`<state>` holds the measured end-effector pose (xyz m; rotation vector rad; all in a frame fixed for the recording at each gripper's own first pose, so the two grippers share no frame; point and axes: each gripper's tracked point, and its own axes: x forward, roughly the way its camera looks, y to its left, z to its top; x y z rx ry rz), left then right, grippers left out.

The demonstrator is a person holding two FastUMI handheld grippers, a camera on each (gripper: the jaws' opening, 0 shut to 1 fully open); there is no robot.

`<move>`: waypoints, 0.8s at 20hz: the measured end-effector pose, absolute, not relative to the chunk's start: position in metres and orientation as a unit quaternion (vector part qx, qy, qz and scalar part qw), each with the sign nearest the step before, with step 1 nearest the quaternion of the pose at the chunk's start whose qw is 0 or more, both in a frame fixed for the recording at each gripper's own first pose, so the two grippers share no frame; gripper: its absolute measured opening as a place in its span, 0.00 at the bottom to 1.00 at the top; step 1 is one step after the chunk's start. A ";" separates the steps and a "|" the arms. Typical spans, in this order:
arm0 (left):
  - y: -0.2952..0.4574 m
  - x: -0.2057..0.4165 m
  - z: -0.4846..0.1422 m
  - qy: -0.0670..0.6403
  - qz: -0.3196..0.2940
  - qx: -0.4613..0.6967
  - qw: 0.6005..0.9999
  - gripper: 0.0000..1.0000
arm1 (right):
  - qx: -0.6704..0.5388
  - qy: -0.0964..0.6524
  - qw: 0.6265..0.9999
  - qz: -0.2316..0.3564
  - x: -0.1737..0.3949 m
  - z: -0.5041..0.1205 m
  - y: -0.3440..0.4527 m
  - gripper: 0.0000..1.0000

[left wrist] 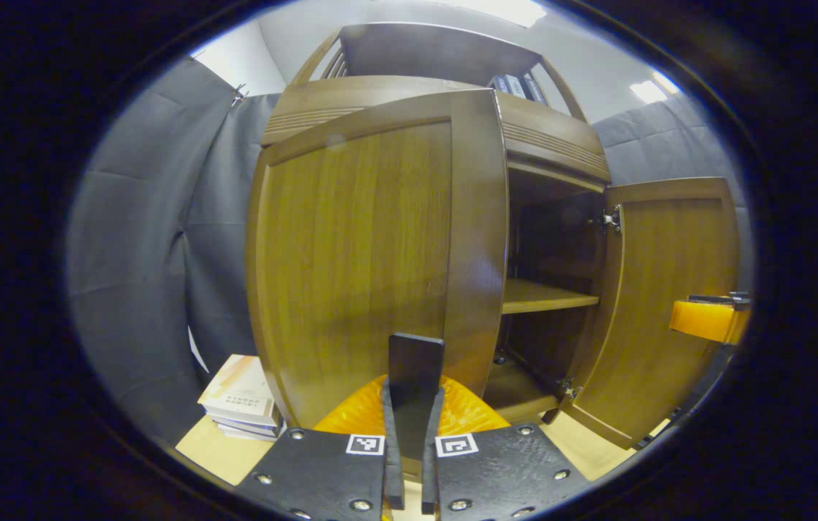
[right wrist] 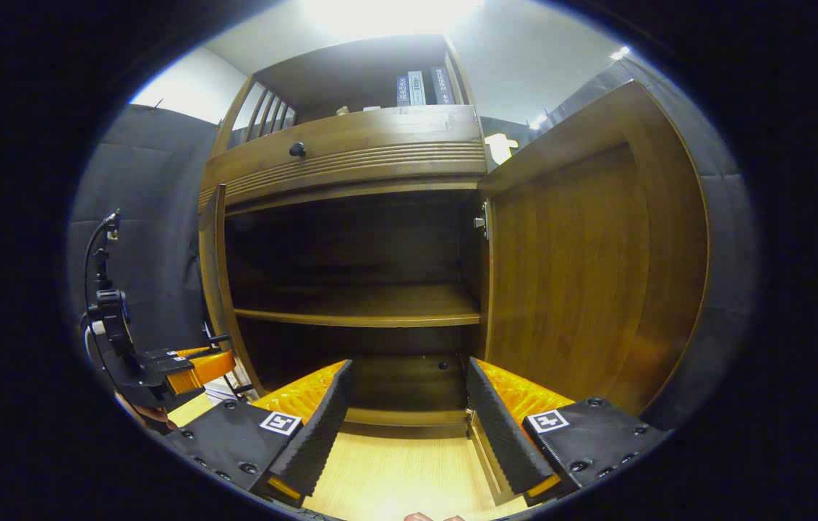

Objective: Open the right door of the double-door shoe cabinet with the right hand, and open the left door with the left hand.

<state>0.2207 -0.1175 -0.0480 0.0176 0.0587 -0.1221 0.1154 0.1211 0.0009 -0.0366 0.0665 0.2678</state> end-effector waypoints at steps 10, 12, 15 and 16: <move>-0.055 0.166 -0.044 0.010 -0.056 0.004 0.998 0.12 | -0.009 0.019 0.989 0.143 0.080 0.002 0.144 0.92; -0.037 0.155 -0.043 0.008 -0.052 0.003 0.999 0.12 | -0.009 0.014 0.990 0.143 0.076 0.003 0.149 0.92; -0.013 0.143 -0.041 0.006 -0.052 0.004 0.999 0.12 | -0.008 0.010 0.990 0.144 0.070 0.004 0.157 0.92; -0.004 0.140 -0.041 0.007 -0.052 0.005 0.999 0.11 | -0.008 0.009 0.990 0.144 0.069 0.004 0.160 0.92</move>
